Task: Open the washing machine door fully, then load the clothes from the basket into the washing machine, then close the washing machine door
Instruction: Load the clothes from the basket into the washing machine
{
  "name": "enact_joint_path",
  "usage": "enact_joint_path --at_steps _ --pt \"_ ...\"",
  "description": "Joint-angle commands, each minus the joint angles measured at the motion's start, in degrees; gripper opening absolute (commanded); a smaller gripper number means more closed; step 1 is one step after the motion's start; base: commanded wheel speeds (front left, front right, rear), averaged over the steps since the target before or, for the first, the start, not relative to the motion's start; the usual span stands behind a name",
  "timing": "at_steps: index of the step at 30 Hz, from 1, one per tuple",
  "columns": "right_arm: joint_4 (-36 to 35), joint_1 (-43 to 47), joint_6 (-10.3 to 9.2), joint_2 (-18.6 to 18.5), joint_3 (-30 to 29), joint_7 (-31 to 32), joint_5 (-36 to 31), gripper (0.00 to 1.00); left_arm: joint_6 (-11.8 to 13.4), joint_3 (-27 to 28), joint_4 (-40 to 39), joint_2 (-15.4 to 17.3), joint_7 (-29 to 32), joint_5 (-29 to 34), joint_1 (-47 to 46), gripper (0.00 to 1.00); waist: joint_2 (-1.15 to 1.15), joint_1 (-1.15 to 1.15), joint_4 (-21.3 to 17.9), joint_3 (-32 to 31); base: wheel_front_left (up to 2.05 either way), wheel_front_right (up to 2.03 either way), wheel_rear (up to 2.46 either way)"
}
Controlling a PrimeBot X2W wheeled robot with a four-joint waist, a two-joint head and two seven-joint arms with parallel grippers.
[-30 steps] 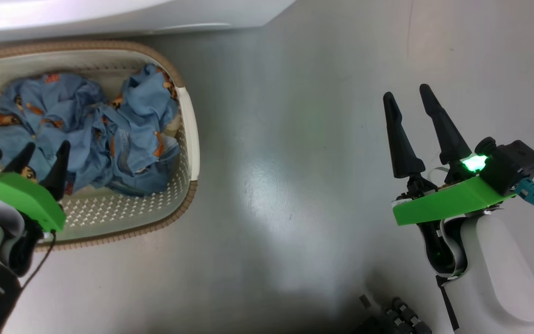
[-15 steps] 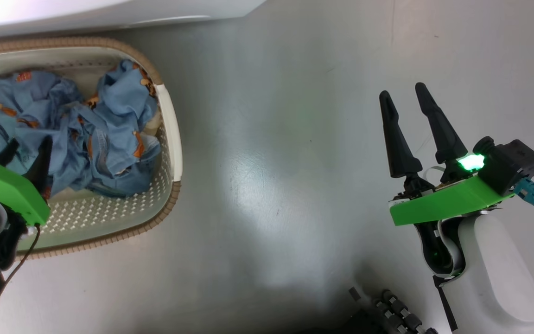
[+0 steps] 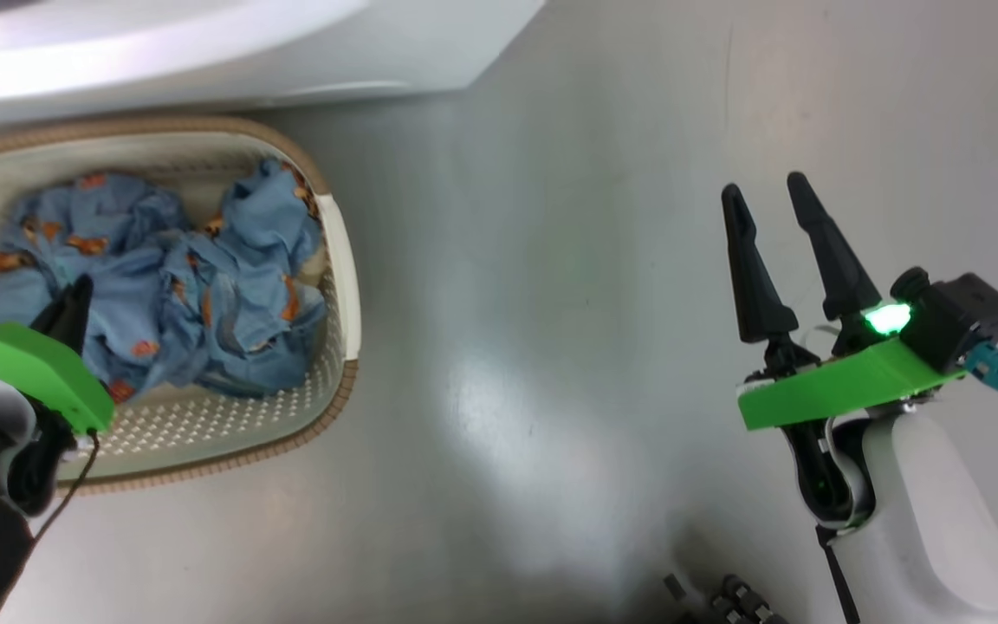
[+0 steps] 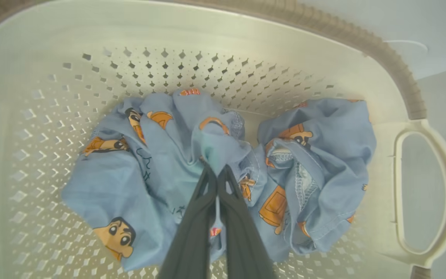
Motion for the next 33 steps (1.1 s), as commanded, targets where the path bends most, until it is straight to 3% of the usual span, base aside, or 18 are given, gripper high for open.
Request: enact_joint_path --at_steps 1,12,33 --pt "-0.4 3.4 0.09 0.4 0.7 -0.7 -0.5 1.00 -0.1 2.6 -1.1 2.2 -0.7 0.2 2.4 0.00 0.00 0.00 1.8 -4.6 0.00 0.00 0.00" --pt "2.4 7.6 0.09 0.4 -0.1 -0.7 -1.4 1.00 -0.1 14.4 -6.0 0.8 -0.8 8.4 11.2 0.00 0.00 0.00 4.3 -15.9 0.00 0.00 0.00" --pt "4.3 16.9 0.09 -4.1 -1.4 -0.7 1.5 1.00 -0.1 34.3 -20.6 -3.4 -0.8 28.2 26.2 0.00 0.00 0.00 7.3 -32.9 0.00 0.00 0.00"
